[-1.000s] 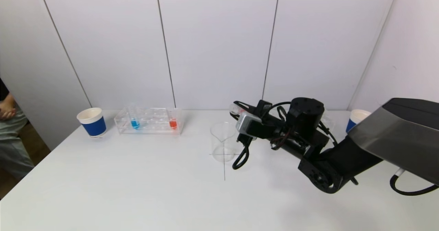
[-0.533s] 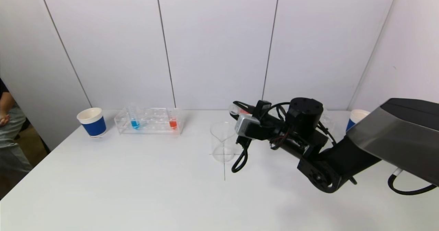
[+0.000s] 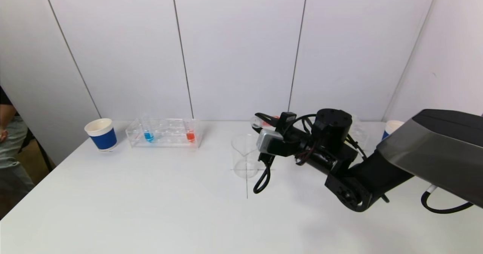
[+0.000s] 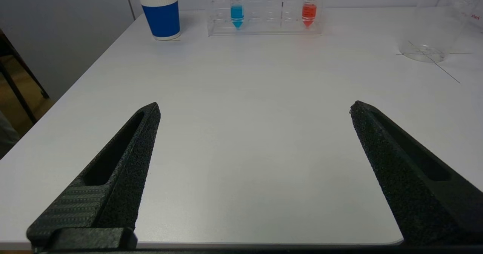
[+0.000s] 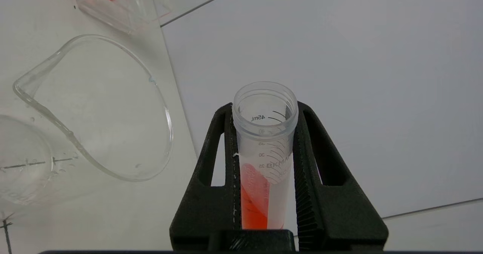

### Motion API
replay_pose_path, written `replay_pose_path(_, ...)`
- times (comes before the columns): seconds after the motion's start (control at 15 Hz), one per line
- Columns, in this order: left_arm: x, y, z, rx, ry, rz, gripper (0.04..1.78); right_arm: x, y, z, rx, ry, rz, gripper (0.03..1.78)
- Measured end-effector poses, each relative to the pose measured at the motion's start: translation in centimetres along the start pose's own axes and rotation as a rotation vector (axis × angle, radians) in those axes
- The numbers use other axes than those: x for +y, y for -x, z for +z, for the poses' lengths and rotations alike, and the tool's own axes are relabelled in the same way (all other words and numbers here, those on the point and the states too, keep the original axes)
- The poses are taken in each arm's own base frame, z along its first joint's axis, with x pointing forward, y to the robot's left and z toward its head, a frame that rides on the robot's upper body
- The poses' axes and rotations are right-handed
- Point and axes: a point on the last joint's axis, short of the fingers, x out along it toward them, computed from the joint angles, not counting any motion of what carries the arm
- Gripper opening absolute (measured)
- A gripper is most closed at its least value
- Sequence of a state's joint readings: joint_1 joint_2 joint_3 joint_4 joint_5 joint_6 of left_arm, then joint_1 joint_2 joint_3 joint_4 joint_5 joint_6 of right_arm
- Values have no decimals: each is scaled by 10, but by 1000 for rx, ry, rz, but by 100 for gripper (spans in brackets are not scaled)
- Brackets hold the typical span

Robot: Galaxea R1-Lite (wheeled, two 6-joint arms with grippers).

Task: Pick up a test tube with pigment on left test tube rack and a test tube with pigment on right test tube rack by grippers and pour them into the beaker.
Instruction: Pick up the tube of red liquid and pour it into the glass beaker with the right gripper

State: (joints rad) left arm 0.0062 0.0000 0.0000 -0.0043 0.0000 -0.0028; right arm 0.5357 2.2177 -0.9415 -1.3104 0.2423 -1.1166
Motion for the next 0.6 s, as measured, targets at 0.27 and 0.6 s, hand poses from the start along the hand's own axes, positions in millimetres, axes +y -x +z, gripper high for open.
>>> replay_pose_path(0.27,0,0,0,0,0,0,176,2,-5,-2,-7,8,1,46)
replay_pose_path(0.6,0,0,0,0,0,0,176,2,-9,-3,-11,24,-7,46)
